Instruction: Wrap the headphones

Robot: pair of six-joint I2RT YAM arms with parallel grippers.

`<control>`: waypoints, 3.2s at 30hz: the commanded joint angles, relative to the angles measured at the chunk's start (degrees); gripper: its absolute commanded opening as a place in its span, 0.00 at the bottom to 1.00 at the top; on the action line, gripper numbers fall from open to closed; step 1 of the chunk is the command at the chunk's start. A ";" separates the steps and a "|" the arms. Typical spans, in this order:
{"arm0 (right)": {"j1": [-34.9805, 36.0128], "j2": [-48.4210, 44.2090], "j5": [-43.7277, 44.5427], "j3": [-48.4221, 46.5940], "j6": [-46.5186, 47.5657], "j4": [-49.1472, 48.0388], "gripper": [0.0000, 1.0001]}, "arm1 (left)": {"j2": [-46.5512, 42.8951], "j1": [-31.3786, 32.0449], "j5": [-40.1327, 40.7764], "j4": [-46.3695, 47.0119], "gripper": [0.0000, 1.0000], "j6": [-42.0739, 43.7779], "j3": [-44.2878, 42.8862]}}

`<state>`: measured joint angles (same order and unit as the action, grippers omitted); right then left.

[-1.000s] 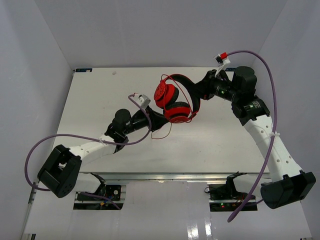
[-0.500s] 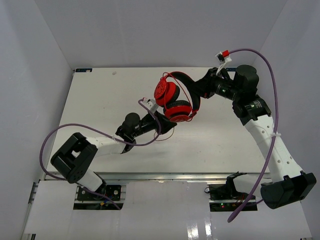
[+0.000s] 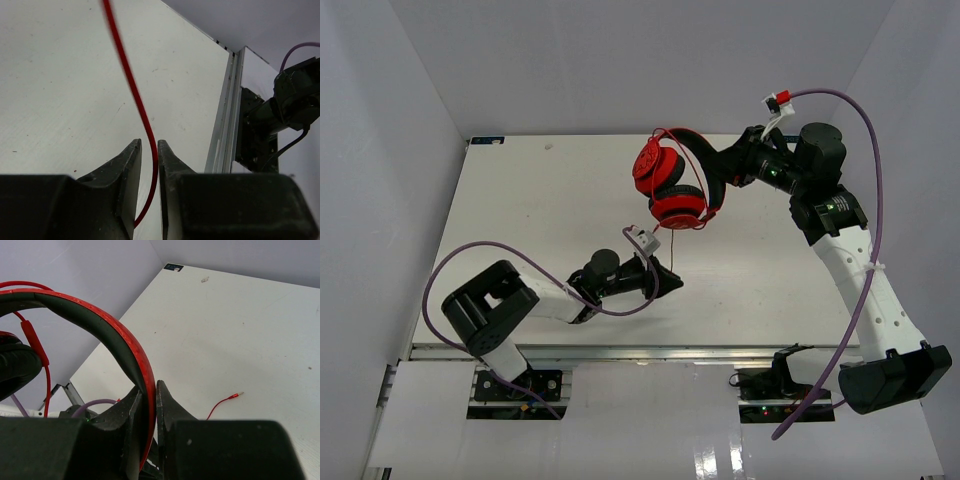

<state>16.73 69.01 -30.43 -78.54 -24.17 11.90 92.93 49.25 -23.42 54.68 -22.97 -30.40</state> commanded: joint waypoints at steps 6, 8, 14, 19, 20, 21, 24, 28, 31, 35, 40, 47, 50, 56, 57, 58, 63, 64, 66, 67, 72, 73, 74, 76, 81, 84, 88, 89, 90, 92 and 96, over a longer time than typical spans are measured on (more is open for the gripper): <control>-1.52 -0.90 1.92 -3.37 -2.11 -3.30 0.08 | 0.18 3.55 3.70 0.46 0.00 1.35 1.23; -1.50 -0.92 8.44 -3.98 -2.46 -0.79 0.08 | -2.16 6.06 7.70 -2.01 0.00 1.72 0.59; -0.70 -0.25 28.04 -2.24 -5.05 0.09 0.08 | -4.10 13.83 15.00 -13.30 0.00 2.83 -5.74; 4.08 -0.81 43.80 5.66 1.87 -5.15 0.08 | -3.70 17.92 15.78 -25.30 0.00 2.80 -14.28; 5.16 -1.08 47.60 7.18 3.85 -6.95 0.08 | -4.12 18.92 15.82 -28.14 0.00 3.07 -15.43; 5.82 -1.31 50.53 8.72 5.97 -8.54 0.08 | -4.58 19.90 15.91 -31.61 0.00 3.40 -16.56; 6.34 -1.67 56.70 14.42 10.94 -14.67 0.08 | -7.25 22.40 16.39 -40.35 0.00 4.31 -20.46; 6.65 -2.98 60.88 24.60 21.36 -24.89 0.08 | -11.56 25.65 20.23 -58.58 0.00 6.22 -28.36; 6.59 -4.71 59.23 29.14 28.79 -30.28 0.08 | -15.54 26.57 25.05 -71.37 0.00 8.73 -33.62; 6.59 -7.71 51.44 33.53 36.51 -30.92 0.08 | -18.59 26.28 34.55 -83.49 0.00 14.21 -41.49; 6.65 -10.44 34.32 33.68 45.63 -23.03 0.08 | -17.21 20.93 40.17 -90.59 0.00 21.69 -49.48; 6.57 -11.52 9.86 30.25 58.75 -6.75 0.08 | -16.33 10.39 42.29 -87.10 0.00 29.19 -49.63; 6.64 -11.78 6.66 29.37 62.09 -3.83 0.08 | -17.12 7.64 41.81 -83.65 0.00 31.26 -48.22; 5.74 -12.24 -0.95 25.46 59.36 -0.23 0.08 | -19.39 3.69 40.11 -80.12 0.03 31.39 -40.57; 5.54 -12.21 -2.25 24.64 58.22 0.02 0.08 | -20.66 3.17 39.61 -78.65 0.05 30.79 -38.25; 5.32 -12.10 -3.31 23.80 57.60 0.24 0.08 | -21.99 2.61 39.27 -77.09 0.07 30.07 -36.13; 3.85 -11.10 -8.23 20.31 50.88 0.63 0.08 | -29.14 -1.01 29.81 -69.12 0.19 24.51 -27.58; 3.46 -10.90 -9.26 19.84 49.74 0.59 0.08 | -30.40 -1.45 28.24 -67.51 0.21 23.84 -26.00; 2.99 -10.51 -10.85 19.01 48.02 0.66 0.08 | -31.92 -2.34 24.98 -64.72 0.24 23.59 -23.63; 2.72 -10.42 -11.79 18.78 46.90 0.67 0.08 | -32.43 -2.94 24.16 -64.12 0.27 23.58 -22.41; 1.44 -9.38 -16.71 16.66 41.42 0.67 0.08 | -34.56 -4.39 17.00 -56.70 0.38 20.82 -17.44; 1.14 -8.95 -17.94 15.81 39.98 0.62 0.08 | -34.60 -4.57 15.55 -54.97 0.39 20.34 -15.94; 0.86 -8.64 -19.11 15.18 38.56 0.58 0.08 | -34.48 -4.75 14.23 -53.82 0.39 19.87 -14.88; 0.20 -7.52 -21.43 13.35 35.33 0.50 0.08 | -33.91 -4.95 11.99 -50.07 0.39 18.84 -12.80; -1.06 -5.78 -25.22 10.30 26.77 -1.10 0.08 | -31.83 -5.13 7.57 -36.08 0.40 14.24 -5.77; -1.09 -5.56 -23.04 9.78 21.14 -2.37 0.08 | -29.34 -5.13 4.78 -23.92 0.40 10.20 -1.78; -1.23 -5.53 -19.75 11.38 13.89 -6.61 0.08 | -22.70 -5.13 0.87 -8.78 0.25 4.29 1.44; -1.26 -5.45 -18.83 11.94 11.81 -7.81 0.08 | -20.69 -5.13 -0.02 -5.63 0.20 2.91 1.66; -1.26 -5.38 -17.72 12.28 9.08 -8.49 0.08 | -18.20 -5.13 -0.51 -3.82 0.17 1.33 1.67; -1.35 -5.15 -16.36 12.82 5.32 -9.58 0.08 | -15.14 -5.04 -1.46 3.24 0.16 -0.87 2.05; -1.38 -5.53 -10.63 13.16 1.40 -9.79 0.08 | -9.70 -4.92 -1.13 12.20 0.09 -4.51 2.77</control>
<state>15.70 64.03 -46.17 -65.27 -11.98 7.56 80.13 44.36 -22.14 51.57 -21.48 -28.62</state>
